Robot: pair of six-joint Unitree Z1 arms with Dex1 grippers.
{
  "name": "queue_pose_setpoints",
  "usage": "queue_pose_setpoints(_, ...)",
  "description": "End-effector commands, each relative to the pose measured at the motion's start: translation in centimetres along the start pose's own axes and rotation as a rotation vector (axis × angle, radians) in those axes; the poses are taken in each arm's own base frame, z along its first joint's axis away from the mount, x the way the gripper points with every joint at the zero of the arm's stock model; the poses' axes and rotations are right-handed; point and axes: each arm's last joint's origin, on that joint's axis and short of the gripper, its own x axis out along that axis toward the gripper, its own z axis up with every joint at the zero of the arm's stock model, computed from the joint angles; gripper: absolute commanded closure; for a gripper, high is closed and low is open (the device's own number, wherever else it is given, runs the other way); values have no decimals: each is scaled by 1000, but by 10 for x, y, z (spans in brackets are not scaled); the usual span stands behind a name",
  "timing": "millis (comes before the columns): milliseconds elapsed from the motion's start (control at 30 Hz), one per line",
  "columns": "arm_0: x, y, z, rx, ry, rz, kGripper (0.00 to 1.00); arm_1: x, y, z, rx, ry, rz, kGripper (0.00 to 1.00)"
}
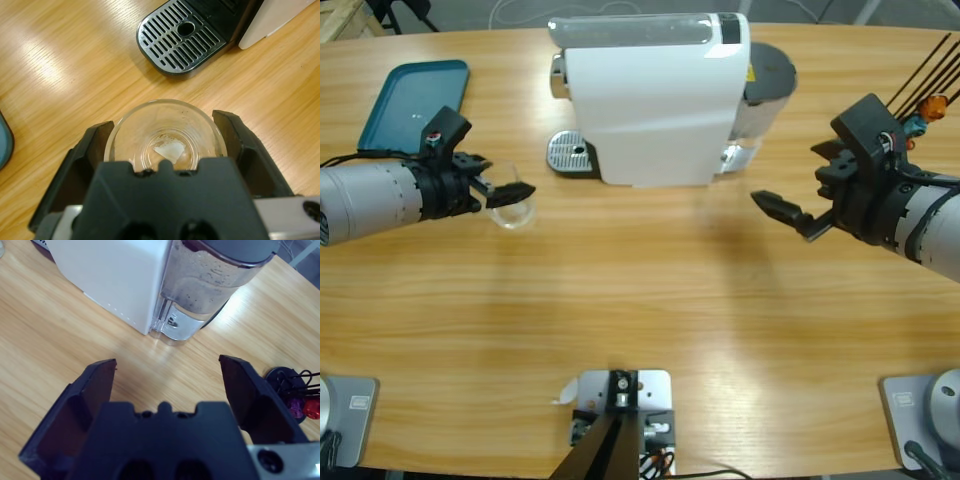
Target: Pour coffee
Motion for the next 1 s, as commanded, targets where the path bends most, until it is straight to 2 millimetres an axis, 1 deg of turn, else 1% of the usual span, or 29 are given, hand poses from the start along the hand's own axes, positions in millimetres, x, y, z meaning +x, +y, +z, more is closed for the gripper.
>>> queue_pose_setpoints(33,2,-5,-10,1,19,-4,363,4,-2,-11,3,32,-14,105)
queue_pose_setpoints(100,-3,-4,-4,21,-33,-7,363,4,-2,-12,4,30,-14,104)
queue_pose_setpoints(167,-8,-4,10,58,-103,-2,358,3,-3,-11,5,27,-14,104)
queue_pose_setpoints(233,-14,-4,20,76,-137,-15,358,3,-3,-12,6,27,-11,104)
queue_pose_setpoints(300,-13,-5,28,97,-152,-21,358,2,-3,-12,7,25,-10,105)
queue_pose_setpoints(367,-8,-1,33,111,-154,-29,358,0,-4,-12,9,21,-8,105)
queue_pose_setpoints(533,12,19,45,104,-152,-138,362,-1,-5,-13,9,21,-9,105)
queue_pose_setpoints(600,22,29,47,91,-145,-163,363,-1,-5,-13,8,22,-10,105)
queue_pose_setpoints(700,36,38,51,87,-136,-177,363,0,-6,-12,13,23,-15,105)
queue_pose_setpoints(833,55,43,53,100,-114,-180,363,1,-10,-12,31,26,-23,105)
queue_pose_setpoints(967,68,43,60,115,-117,-196,366,3,-15,-12,45,35,-27,105)
queue_pose_setpoints(1000,70,43,60,119,-114,-197,381,3,-16,-12,47,36,-29,105)
